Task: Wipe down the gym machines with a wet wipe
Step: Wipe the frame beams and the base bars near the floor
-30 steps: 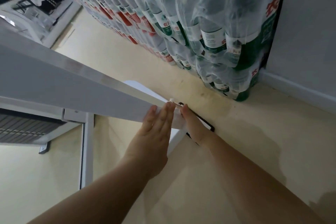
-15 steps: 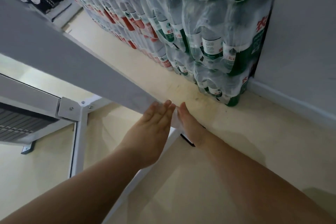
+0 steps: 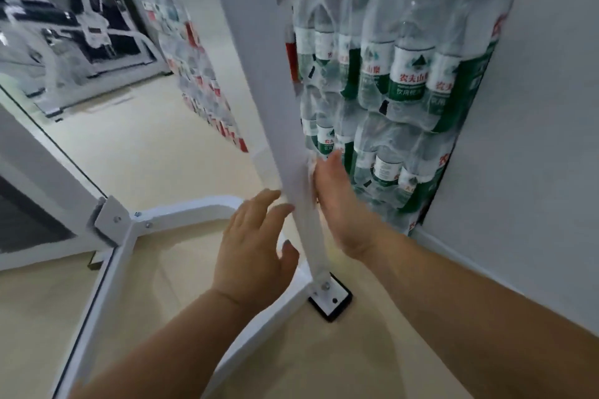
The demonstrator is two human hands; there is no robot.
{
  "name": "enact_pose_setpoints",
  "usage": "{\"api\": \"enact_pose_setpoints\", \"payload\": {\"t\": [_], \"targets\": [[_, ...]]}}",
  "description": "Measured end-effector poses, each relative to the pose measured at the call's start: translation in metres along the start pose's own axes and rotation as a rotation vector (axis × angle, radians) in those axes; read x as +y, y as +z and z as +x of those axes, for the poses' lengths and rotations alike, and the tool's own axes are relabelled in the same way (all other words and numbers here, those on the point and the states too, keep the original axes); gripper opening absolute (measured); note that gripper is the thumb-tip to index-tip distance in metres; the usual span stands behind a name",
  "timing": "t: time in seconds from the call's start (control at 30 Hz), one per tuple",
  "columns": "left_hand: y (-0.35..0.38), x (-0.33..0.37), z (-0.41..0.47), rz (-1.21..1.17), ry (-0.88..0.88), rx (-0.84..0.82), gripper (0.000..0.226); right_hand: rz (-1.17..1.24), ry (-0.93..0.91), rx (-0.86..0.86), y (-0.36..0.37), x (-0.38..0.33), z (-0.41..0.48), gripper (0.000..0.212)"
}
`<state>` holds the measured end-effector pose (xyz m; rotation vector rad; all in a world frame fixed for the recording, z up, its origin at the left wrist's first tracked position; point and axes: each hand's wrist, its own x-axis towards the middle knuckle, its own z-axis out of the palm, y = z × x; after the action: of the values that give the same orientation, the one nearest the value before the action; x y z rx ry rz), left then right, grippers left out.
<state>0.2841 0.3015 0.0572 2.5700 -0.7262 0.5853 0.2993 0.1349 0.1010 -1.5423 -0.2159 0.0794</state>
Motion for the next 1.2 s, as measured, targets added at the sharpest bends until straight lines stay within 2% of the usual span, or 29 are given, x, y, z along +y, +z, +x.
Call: {"api": "enact_pose_setpoints", "payload": {"t": [0.03,0.13,0.2,0.23,0.3,0.4,0.5,0.6,0.7,0.77,0.83,0.93,0.97,1.0,1.07,1.1,1.13,1.2], "targets": [[0.0,0.003,0.002,-0.121,-0.064,0.036,0.056,0.002,-0.038,0.001,0.005,-0.014,-0.002,0.063],[0.004,0.015,0.003,-0.426,-0.226,0.132,0.073,-0.017,-0.145,0.021,0.017,-0.043,-0.006,0.097],[0.003,0.023,-0.001,-0.542,-0.285,0.122,0.083,-0.104,-0.19,0.043,0.023,-0.056,-0.009,0.113],[0.003,0.024,-0.002,-0.551,-0.284,0.096,0.085,-0.199,-0.232,0.064,0.026,-0.061,-0.012,0.113],[0.0,0.026,-0.001,-0.552,-0.237,0.061,0.082,-0.589,-0.43,0.078,0.038,-0.073,-0.02,0.104],[-0.012,0.026,0.004,-0.637,-0.173,0.015,0.076,-1.516,-0.743,0.076,0.042,-0.084,-0.012,0.099],[-0.026,0.02,0.006,-0.564,-0.18,-0.07,0.087,-2.173,-0.764,0.045,0.03,-0.1,0.009,0.096],[-0.039,0.012,0.012,-0.517,-0.192,-0.15,0.094,-2.509,-0.791,0.123,0.027,-0.136,0.019,0.099],[-0.045,0.011,0.023,-0.493,-0.214,-0.19,0.096,-2.556,-0.817,0.337,0.044,-0.195,0.031,0.099],[-0.047,0.015,0.028,-0.496,-0.235,-0.172,0.096,-2.545,-0.789,0.362,0.051,-0.221,0.035,0.097],[-0.051,0.021,0.032,-0.5,-0.248,-0.143,0.097,-2.611,-0.76,0.217,0.047,-0.216,0.035,0.096],[-0.06,0.025,0.039,-0.493,-0.249,-0.133,0.1,-2.769,-0.78,-0.14,0.036,-0.191,0.026,0.097],[-0.063,0.025,0.041,-0.487,-0.249,-0.119,0.101,-2.771,-0.8,-0.157,0.036,-0.199,0.026,0.097],[-0.066,0.025,0.044,-0.473,-0.245,-0.096,0.102,-2.751,-0.849,-0.094,0.037,-0.213,0.03,0.098],[-0.073,0.028,0.051,-0.438,-0.227,-0.05,0.102,-2.689,-0.921,0.137,0.043,-0.243,0.037,0.099],[-0.077,0.03,0.054,-0.433,-0.222,-0.037,0.101,-2.663,-0.901,0.221,0.046,-0.255,0.038,0.099],[-0.081,0.033,0.056,-0.438,-0.221,-0.034,0.1,-2.652,-0.864,0.255,0.049,-0.26,0.038,0.1],[-0.086,0.037,0.058,-0.461,-0.224,-0.033,0.097,-2.681,-0.808,0.185,0.049,-0.251,0.034,0.101]]}}
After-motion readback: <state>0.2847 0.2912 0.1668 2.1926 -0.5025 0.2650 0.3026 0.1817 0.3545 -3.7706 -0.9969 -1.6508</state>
